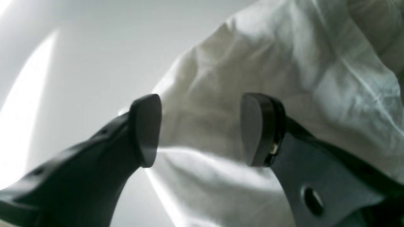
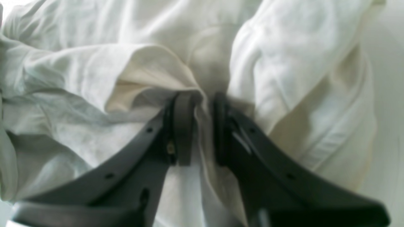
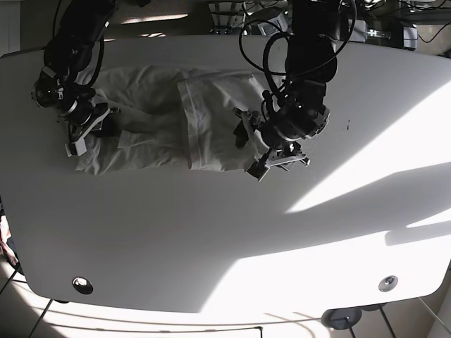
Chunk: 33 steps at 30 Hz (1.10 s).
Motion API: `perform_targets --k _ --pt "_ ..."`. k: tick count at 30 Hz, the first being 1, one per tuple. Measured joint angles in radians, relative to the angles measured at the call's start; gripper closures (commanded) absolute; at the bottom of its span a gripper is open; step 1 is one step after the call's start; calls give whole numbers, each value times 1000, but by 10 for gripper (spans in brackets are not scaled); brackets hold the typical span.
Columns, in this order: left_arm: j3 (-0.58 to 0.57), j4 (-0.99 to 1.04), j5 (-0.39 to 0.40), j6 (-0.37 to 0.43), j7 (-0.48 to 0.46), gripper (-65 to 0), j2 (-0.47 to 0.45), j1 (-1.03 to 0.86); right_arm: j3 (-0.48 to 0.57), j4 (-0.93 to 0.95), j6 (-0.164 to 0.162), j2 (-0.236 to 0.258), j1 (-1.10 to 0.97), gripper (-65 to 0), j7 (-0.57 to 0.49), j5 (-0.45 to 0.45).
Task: Fold the T-shirt properly
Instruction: 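Press the folded section flat with the left gripper and withdraw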
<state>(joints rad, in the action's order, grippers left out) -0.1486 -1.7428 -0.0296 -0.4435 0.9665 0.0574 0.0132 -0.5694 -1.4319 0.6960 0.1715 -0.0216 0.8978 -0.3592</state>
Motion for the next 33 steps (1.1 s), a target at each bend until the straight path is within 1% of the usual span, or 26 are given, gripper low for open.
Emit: perform_targets --k 2,3,6,9,12,14,17,18,20,21,22,23,24,25,26,27,28,29,30,31,33 --pt "-46 81 -1 2 -31 -372 0 39 0 0 0 0 0 -116 0 0" --pt "-99 137 -1 2 -63 -372 1 65 0 0 0 0 0 -116 1 0" --pt "-206 247 0 1 -148 -372 29 103 0 0 0 0 0 -116 0 -1" --pt "-280 375 3 -2 -174 -372 57 166 0 0 0 0 0 -116 0 -3" --pt "-303 448 0 1 -175 -372 84 225 0 0 0 0 0 -116 1 -3" --pt "-304 371 0 1 -175 -372 85 219 0 0 0 0 0 -116 0 -4" --pt "-298 165 0 1 -183 -372 86 172 -1 0 0 0 0 -116 1 -4" --pt "-298 108 1 1 -183 -372 77 146 -1 0 0 0 0 -116 1 -4" --pt "-304 -10 10 -3 -182 -372 26 70 -1 -2 0 0 0 -116 1 -4" --pt "-289 -56 7 -3 -174 -372 -14 26 -1 -22 0 -3 -1 -119 7 -2" --pt "-264 -81 7 -3 -175 -372 -37 -4 -1 -43 0 -5 -3 -120 19 7" --pt "-203 -106 7 -3 -175 -372 -55 -48 -1 -84 0 -6 -6 -122 25 12" --pt "-156 -113 7 -3 -175 -372 -59 -74 -3 -116 0 -6 -6 -124 37 11" --pt "-88 -113 6 -3 -174 -372 -60 -104 -6 -160 0 -5 -3 -124 81 -8" --pt "-42 -113 8 -18 -175 -362 -60 -118 -14 -189 0 -6 -2 -124 105 -38" --pt "32 -113 60 -64 -174 -286 -57 -129 -43 -222 1 -8 -3 -130 136 -116" --pt "77 -113 109 -99 -174 -203 -56 -130 -67 -233 1 -7 0 -159 156 -169" --pt "118 -106 155 -123 -175 -115 -56 -129 -93 -237 1 -6 4 -203 185 -197" --pt "152 -87 194 -135 -179 -35 -57 -124 -116 -237 1 -3 9 -277 218 -219" --pt "168 -61 213 -134 -178 0 -58 -119 -143 -235 1 -2 16 -361 254 -230" --pt "182 -18 252 -144 -174 -3 -69 -120 -204 -235 0 1 34 -515 285 -230"
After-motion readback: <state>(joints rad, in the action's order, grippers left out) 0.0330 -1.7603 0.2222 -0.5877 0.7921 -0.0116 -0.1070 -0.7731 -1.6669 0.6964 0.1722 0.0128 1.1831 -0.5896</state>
